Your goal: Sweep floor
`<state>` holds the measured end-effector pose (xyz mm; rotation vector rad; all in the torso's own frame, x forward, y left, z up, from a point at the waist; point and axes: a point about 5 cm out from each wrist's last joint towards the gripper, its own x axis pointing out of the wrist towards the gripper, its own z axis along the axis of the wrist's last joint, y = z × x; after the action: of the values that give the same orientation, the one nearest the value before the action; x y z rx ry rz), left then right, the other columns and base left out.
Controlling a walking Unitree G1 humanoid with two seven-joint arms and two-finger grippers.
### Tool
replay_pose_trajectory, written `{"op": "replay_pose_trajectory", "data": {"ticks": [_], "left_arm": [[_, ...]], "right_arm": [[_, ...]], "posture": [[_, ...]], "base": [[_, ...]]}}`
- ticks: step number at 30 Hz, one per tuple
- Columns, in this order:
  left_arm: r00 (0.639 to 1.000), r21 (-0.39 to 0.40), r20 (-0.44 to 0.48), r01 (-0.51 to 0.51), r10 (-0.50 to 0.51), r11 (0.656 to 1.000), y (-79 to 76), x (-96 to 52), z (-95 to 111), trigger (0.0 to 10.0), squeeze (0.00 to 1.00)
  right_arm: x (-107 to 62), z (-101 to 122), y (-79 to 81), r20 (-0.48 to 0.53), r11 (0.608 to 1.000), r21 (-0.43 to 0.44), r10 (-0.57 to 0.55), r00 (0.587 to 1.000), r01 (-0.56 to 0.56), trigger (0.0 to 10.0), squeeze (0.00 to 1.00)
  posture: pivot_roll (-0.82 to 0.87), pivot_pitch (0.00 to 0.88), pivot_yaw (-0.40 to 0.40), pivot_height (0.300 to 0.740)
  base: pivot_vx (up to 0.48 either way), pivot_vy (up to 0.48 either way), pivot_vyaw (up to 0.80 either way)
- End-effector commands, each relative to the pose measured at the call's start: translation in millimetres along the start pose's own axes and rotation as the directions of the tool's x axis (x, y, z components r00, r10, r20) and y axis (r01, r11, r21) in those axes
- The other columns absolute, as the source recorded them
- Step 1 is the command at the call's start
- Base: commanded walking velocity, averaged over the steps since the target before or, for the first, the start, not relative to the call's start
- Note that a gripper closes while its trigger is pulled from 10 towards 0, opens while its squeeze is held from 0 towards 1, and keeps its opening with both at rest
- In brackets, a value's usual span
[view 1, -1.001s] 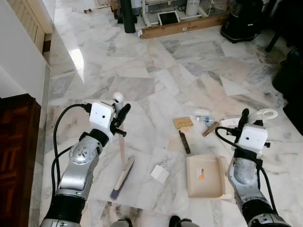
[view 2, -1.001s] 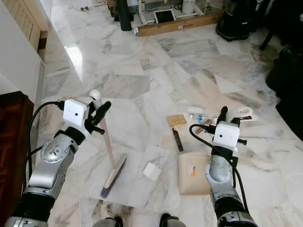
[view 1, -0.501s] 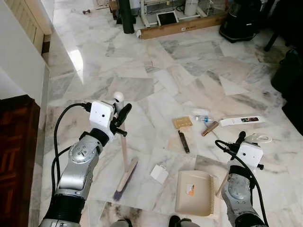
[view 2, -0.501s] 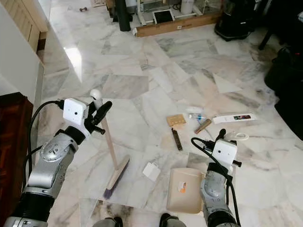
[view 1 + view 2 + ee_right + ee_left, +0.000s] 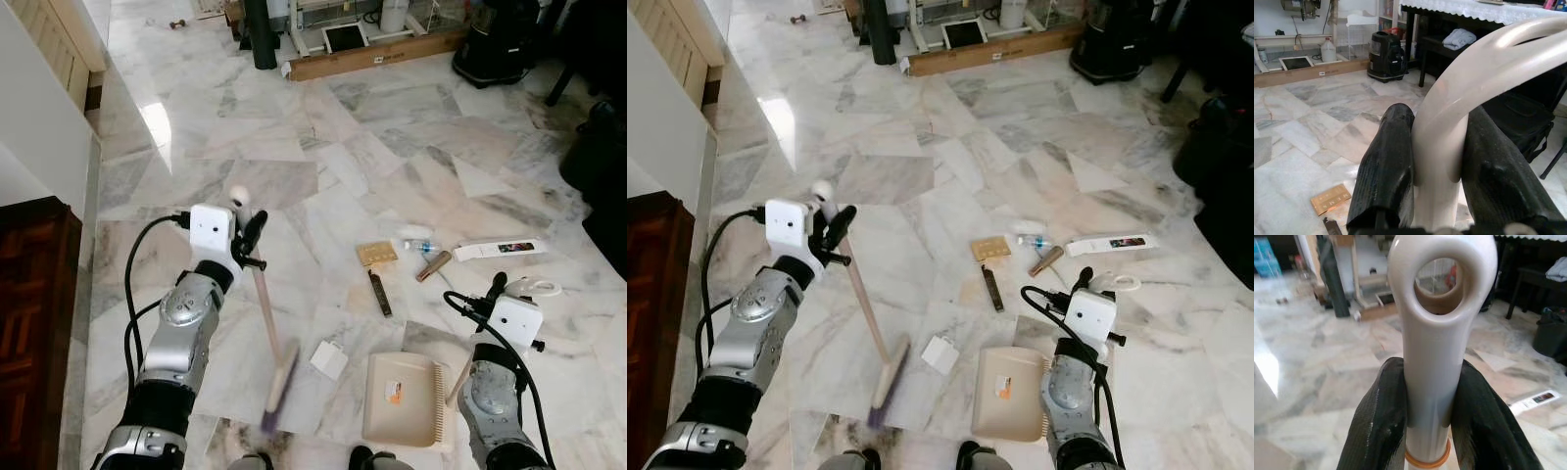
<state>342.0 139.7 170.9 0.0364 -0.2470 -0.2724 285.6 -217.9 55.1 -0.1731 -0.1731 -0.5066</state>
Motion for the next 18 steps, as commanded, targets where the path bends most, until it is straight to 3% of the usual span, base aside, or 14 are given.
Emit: {"op": "replay_pose_trajectory", "data": {"ticks": [1, 7, 18], "left_arm": [[0.998, 0.042, 0.067, 0.014, -0.016, 0.999, -2.3, 4.5, 11, 10.0, 0.00], [0.998, -0.015, 0.034, 0.049, -0.049, 0.999, -9.8, 8.5, -2, 10.0, 0.00], [0.993, -0.036, -0.009, 0.114, -0.114, 0.993, -15.0, 7.2, -14, 10.0, 0.00]], "right_arm": [[-13.9, -16, -1.8, -0.078, 0.999, -0.037, 0.025, 0.997, -0.028, 10.0, 0.00], [-14.9, -16, -1.7, -0.076, 0.999, -0.038, 0.031, 0.997, -0.034, 10.0, 0.00], [-14.4, -16, -4.9, -0.068, 0.998, -0.045, 0.028, 0.997, -0.031, 10.0, 0.00]], "posture": [[0.23, 0.221, 0.035, 0.740], [0.21, 0.225, 0.029, 0.740], [0.20, 0.233, 0.026, 0.740]], "base": [[0.000, 0.000, 0.00], [0.000, 0.000, 0.00], [0.000, 0.000, 0.00]]}}
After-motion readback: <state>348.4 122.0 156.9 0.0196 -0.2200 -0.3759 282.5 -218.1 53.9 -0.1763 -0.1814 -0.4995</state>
